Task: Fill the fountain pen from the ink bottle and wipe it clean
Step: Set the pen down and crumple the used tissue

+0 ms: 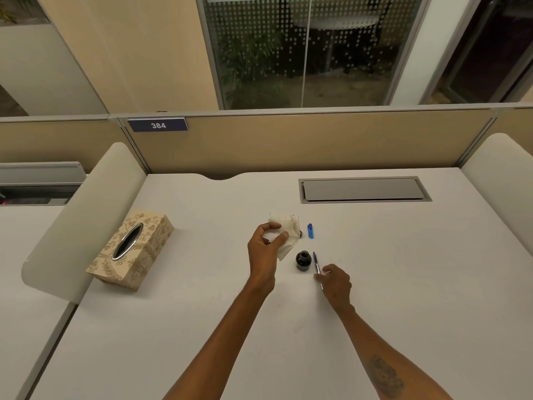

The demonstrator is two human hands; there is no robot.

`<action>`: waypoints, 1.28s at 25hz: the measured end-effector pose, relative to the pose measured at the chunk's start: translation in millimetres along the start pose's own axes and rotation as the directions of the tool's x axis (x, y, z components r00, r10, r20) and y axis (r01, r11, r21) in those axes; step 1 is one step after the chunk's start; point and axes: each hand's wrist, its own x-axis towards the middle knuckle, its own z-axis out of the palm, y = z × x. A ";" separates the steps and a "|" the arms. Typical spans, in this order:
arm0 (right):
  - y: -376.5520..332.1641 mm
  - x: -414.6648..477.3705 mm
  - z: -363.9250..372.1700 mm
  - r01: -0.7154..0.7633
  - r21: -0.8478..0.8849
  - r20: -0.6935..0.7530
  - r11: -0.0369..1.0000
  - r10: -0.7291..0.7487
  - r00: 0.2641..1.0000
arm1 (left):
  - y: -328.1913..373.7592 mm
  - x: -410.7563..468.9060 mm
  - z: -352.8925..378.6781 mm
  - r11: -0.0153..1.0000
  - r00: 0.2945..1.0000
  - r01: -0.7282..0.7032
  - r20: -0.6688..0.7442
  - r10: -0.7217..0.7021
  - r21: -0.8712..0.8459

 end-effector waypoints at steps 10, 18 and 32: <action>-117.9 -61.2 -81.2 0.115 0.805 0.065 0.581 -0.280 0.958 | 24.4 4.8 18.5 0.988 0.997 0.034 0.073 -0.023 -0.149; -152.0 -83.5 -97.5 0.081 0.867 0.165 0.492 -0.436 0.885 | 44.2 -7.1 18.1 0.989 0.991 -0.084 0.092 0.096 -0.122; -170.1 -101.2 -71.5 0.169 0.844 0.045 0.508 -0.382 0.923 | 54.8 -10.2 -22.1 0.978 0.981 -0.101 0.145 0.129 -0.185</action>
